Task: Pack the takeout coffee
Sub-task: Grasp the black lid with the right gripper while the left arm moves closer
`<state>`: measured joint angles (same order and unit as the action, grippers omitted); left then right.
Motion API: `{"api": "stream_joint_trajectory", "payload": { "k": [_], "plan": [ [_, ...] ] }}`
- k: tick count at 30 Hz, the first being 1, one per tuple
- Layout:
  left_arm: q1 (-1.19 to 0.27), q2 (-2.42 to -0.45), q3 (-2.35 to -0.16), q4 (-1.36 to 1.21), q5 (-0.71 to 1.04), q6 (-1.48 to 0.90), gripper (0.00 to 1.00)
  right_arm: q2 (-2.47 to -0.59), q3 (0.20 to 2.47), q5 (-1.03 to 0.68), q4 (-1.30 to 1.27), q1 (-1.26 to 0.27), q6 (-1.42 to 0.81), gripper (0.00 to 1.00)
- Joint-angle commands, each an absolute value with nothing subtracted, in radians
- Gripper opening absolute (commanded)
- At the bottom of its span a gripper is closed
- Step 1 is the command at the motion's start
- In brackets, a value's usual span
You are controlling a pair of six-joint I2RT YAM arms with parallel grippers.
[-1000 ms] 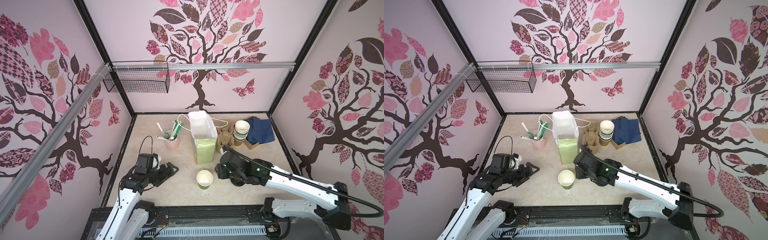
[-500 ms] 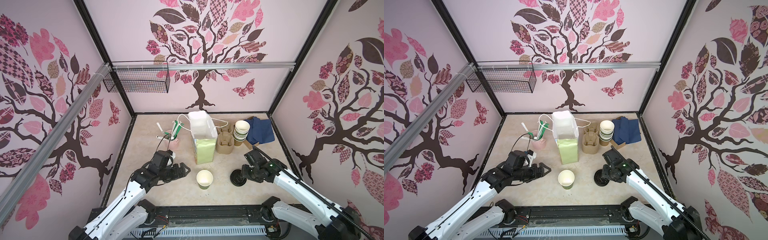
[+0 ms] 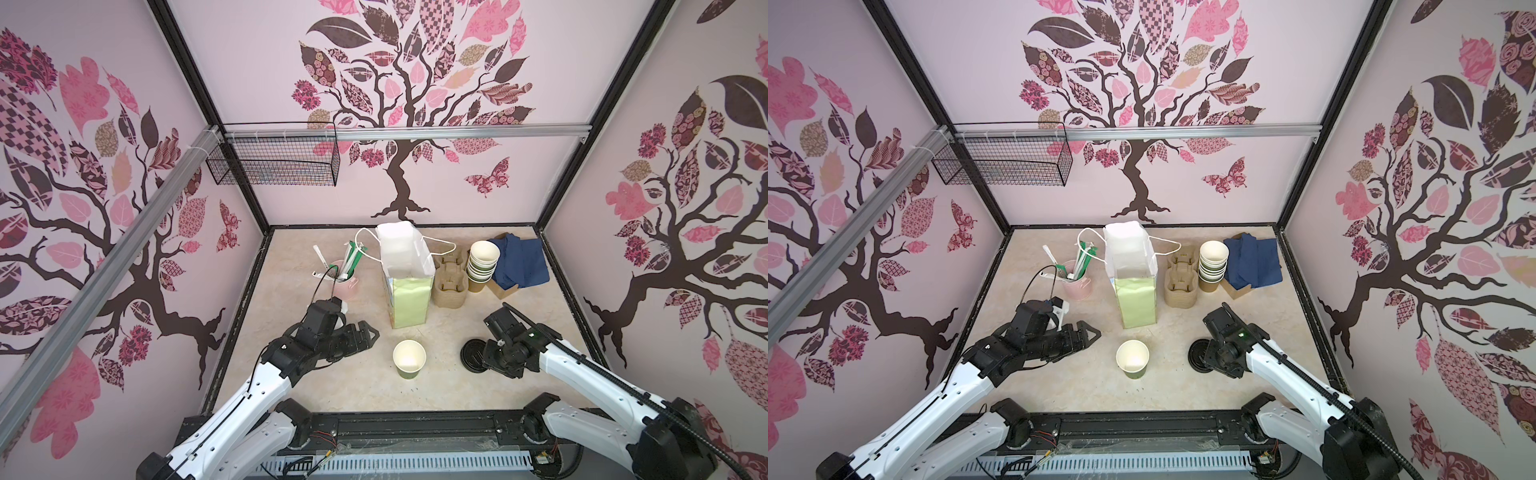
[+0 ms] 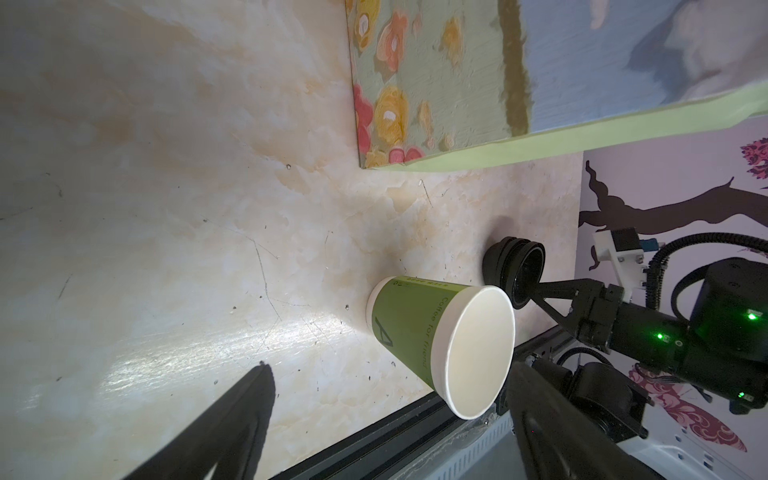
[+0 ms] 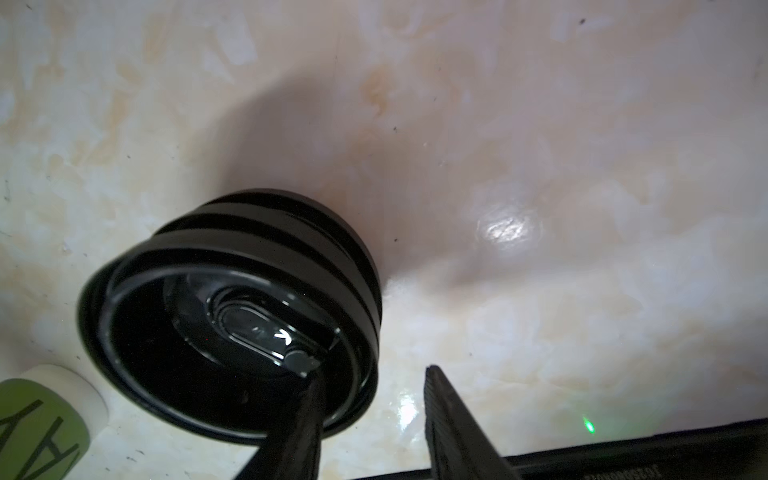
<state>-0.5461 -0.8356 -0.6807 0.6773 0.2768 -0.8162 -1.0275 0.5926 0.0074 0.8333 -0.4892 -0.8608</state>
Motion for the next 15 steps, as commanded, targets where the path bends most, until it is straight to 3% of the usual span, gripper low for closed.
{"api": "stream_joint_trajectory", "payload": {
  "k": [1,8,15],
  "plan": [
    [-0.550,-0.840,-0.687,0.651,0.265,-0.816,0.91,-1.024,0.597,0.017,0.820,-0.488,-0.892,0.38],
    [-0.550,-0.837,-0.698,0.664,0.254,-0.810,0.91,-1.052,0.599,0.021,0.784,-0.488,-0.895,0.26],
    [-0.551,-0.824,-0.709,0.684,0.229,-0.800,0.91,-1.076,0.612,0.046,0.788,-0.488,-0.891,0.21]
  ]
}}
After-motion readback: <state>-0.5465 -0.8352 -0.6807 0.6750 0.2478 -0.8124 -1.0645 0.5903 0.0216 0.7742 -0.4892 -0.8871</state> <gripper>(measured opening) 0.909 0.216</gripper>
